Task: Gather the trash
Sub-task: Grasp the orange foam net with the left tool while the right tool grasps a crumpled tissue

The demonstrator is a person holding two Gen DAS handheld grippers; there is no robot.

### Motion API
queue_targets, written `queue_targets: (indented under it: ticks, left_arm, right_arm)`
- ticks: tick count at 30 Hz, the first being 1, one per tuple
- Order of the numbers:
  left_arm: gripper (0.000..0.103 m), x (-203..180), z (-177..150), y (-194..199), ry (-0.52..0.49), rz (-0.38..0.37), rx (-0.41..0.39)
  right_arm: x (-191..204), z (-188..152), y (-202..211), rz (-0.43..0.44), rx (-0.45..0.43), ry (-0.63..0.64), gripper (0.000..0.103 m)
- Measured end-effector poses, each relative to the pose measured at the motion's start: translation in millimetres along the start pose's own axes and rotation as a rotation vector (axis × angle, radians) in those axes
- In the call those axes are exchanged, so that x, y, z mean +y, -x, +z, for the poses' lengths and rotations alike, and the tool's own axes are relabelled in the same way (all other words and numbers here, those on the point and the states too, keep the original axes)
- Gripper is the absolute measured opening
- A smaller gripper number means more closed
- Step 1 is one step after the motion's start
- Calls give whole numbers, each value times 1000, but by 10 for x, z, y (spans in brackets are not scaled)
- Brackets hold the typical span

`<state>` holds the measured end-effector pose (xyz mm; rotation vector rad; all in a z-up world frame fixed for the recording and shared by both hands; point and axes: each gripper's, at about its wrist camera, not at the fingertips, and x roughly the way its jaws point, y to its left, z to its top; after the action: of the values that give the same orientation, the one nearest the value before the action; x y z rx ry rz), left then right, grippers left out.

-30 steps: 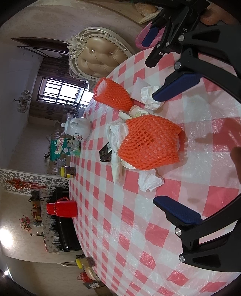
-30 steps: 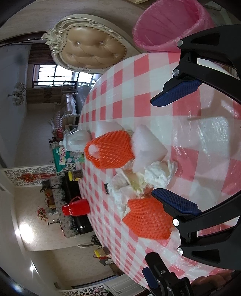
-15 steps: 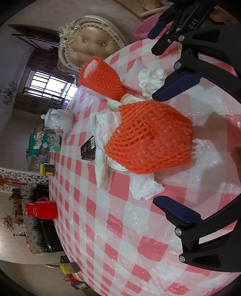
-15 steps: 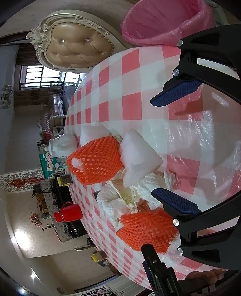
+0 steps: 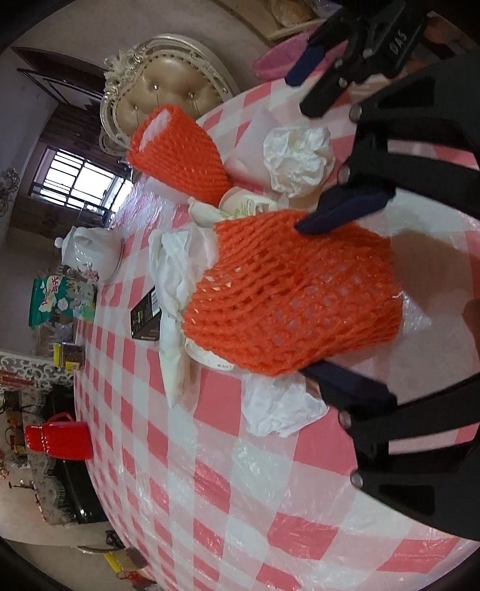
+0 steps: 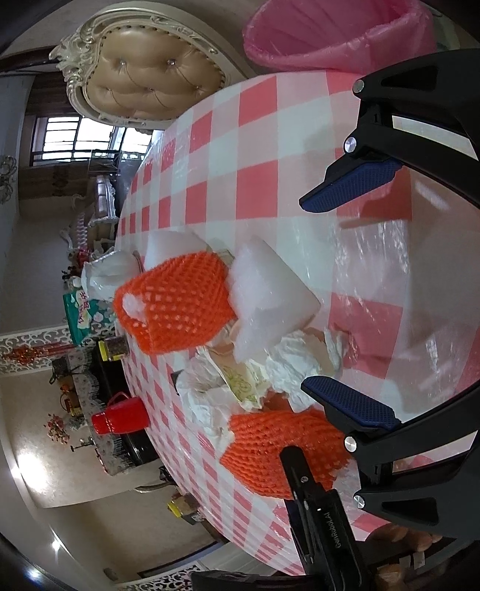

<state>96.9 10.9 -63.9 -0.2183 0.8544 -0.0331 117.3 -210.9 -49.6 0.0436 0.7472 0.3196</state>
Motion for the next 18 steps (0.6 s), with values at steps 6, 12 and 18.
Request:
queue_targets:
  ticks: [6,12,18]
  left_arm:
    - [51,48,-29,176,17,-42,-29]
    - [51,160,-64,387,39,-58,-63]
    - [51,245,-79,485,51,-72,-78]
  right_arm:
    - [167,-10,-23,17,11,26,85]
    - [357,-19,-91,26,37,44,85]
    - [486,-8,-238,25,83,44,76]
